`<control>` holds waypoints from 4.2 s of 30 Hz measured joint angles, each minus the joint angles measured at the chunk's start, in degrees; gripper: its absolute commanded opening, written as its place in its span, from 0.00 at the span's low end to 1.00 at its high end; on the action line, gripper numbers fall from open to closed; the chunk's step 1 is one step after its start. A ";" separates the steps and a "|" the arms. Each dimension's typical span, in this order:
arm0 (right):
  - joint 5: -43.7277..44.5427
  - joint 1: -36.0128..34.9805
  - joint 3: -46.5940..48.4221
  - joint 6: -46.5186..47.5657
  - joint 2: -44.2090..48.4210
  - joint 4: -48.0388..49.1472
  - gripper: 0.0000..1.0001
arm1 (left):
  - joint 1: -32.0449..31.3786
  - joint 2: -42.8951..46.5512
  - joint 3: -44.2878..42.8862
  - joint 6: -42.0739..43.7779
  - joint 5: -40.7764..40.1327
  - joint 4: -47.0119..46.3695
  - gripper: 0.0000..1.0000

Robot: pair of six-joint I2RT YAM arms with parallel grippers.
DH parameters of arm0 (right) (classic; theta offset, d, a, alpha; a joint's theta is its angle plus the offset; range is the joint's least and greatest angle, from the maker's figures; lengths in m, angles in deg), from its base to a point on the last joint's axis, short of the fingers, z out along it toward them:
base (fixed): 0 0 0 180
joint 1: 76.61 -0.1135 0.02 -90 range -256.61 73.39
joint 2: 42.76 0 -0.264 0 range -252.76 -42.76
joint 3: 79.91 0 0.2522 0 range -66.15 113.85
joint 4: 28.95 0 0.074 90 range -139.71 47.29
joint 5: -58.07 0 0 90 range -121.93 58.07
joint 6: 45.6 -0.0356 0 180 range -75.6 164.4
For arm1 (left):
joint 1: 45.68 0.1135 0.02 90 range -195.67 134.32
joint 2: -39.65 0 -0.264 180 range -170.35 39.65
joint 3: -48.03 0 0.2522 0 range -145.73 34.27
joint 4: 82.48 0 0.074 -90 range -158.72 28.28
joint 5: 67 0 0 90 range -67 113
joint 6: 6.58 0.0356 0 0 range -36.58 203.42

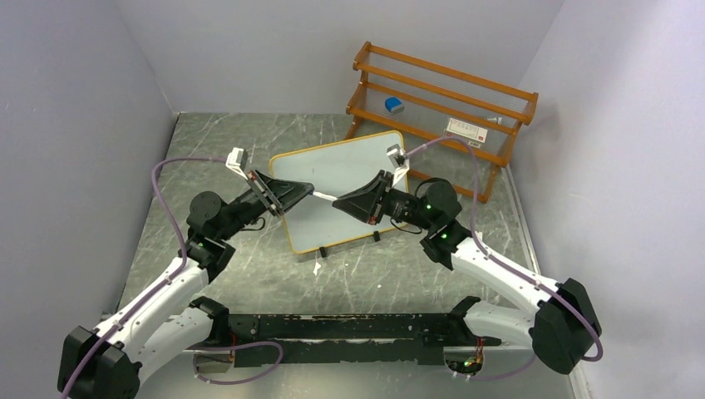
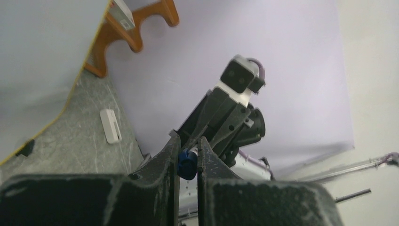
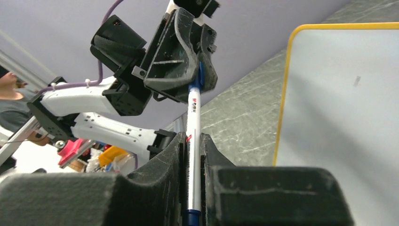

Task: Write a sentence on the whiteboard
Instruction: Open the whiteboard marker at the center of the board, then place the pen cap at the center of the board.

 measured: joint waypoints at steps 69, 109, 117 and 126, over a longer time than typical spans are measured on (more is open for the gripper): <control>33.09 2.14 0.63 30.36 26.29 -42.60 0.00 | -48.04 -44.28 -25.35 48.35 -42.03 58.88 0.18; 34.12 2.12 2.36 31.71 22.97 -44.46 0.00 | -16.81 -17.35 -32.20 60.92 -28.48 58.12 0.94; 31.65 2.12 2.78 31.74 21.92 -44.57 0.00 | 8.87 -12.28 -32.28 64.24 -10.71 56.04 0.92; 29.03 2.12 3.28 32.33 21.27 -44.63 0.00 | 24.83 -14.40 -29.57 62.05 10.51 46.07 0.81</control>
